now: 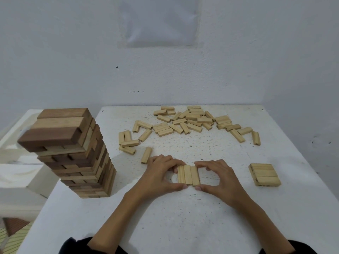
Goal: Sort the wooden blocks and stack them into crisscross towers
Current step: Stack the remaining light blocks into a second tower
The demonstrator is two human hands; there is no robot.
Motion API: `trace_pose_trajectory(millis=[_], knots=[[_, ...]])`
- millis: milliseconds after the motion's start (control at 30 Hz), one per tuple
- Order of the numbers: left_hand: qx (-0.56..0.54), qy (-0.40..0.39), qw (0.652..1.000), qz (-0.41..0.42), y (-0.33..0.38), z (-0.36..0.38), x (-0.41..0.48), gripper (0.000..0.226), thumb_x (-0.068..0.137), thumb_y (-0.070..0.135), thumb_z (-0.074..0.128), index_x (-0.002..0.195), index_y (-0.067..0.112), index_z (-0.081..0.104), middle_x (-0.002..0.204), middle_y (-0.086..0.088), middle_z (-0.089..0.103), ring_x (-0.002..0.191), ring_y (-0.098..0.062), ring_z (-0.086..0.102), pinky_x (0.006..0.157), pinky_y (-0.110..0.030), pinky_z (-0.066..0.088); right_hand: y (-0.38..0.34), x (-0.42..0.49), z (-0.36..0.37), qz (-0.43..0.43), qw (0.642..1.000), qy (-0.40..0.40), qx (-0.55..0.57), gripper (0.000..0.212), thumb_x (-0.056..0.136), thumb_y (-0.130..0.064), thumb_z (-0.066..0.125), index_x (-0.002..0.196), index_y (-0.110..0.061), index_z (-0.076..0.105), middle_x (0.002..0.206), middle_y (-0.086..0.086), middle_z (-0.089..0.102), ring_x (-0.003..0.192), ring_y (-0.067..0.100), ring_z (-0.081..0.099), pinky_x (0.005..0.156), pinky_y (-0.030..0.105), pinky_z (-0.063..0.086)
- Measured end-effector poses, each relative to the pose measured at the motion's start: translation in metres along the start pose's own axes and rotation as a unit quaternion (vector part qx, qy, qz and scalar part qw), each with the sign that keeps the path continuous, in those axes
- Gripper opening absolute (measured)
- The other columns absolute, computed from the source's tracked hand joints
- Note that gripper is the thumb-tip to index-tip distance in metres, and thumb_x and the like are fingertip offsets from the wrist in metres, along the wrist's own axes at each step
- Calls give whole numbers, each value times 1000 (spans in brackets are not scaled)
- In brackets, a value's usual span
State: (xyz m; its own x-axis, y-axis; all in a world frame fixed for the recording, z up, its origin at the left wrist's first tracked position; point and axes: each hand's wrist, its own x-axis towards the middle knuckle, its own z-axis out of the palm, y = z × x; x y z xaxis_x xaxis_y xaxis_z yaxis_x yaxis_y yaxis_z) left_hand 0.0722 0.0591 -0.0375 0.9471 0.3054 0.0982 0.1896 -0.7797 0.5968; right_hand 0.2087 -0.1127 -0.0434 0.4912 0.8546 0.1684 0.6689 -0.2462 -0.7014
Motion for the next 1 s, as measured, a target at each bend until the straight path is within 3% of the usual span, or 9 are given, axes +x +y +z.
trace_pose_trajectory(millis=[533,667,733,833,900,1000], knots=[[3,4,1000,5,1,1,-1,57,61,70,58,113,49,48,87,20,48,95,2,43,92,-17,20,2,1,1,-5,1000,-2,-6,58,57,-72,51,111,-56,40,109,-37,46,103,-9,40,86,10,23],[-3,-13,1000,-1,2,-6,-2,83,52,77,61,126,48,38,92,22,47,96,7,42,91,-11,19,7,2,0,-18,1000,-23,-4,60,58,-72,54,114,-54,41,116,-31,46,104,-10,38,90,12,25],[7,-6,1000,-4,2,-10,-3,89,52,80,58,131,45,36,94,23,44,95,10,40,87,-8,21,10,3,-2,-23,999,-14,38,56,64,-63,62,115,-50,46,117,-24,49,102,-8,42,88,11,31],[-16,51,998,21,2,-11,-2,70,68,80,49,125,39,52,98,22,45,98,6,40,81,-10,29,15,2,-9,-20,995,44,92,34,78,-38,61,111,-43,55,110,-17,56,97,-2,49,81,5,36],[-30,98,993,55,5,-6,-1,51,83,67,46,117,32,61,100,17,49,98,2,41,82,-8,31,19,3,-11,-18,991,84,99,25,82,-32,56,106,-40,59,103,-15,61,95,3,53,78,8,41],[14,114,989,92,17,6,-2,38,89,53,49,113,29,67,105,11,52,96,0,41,79,-11,35,22,3,-10,-17,987,121,106,18,84,-30,55,99,-38,62,92,-12,65,90,7,57,73,10,44]])
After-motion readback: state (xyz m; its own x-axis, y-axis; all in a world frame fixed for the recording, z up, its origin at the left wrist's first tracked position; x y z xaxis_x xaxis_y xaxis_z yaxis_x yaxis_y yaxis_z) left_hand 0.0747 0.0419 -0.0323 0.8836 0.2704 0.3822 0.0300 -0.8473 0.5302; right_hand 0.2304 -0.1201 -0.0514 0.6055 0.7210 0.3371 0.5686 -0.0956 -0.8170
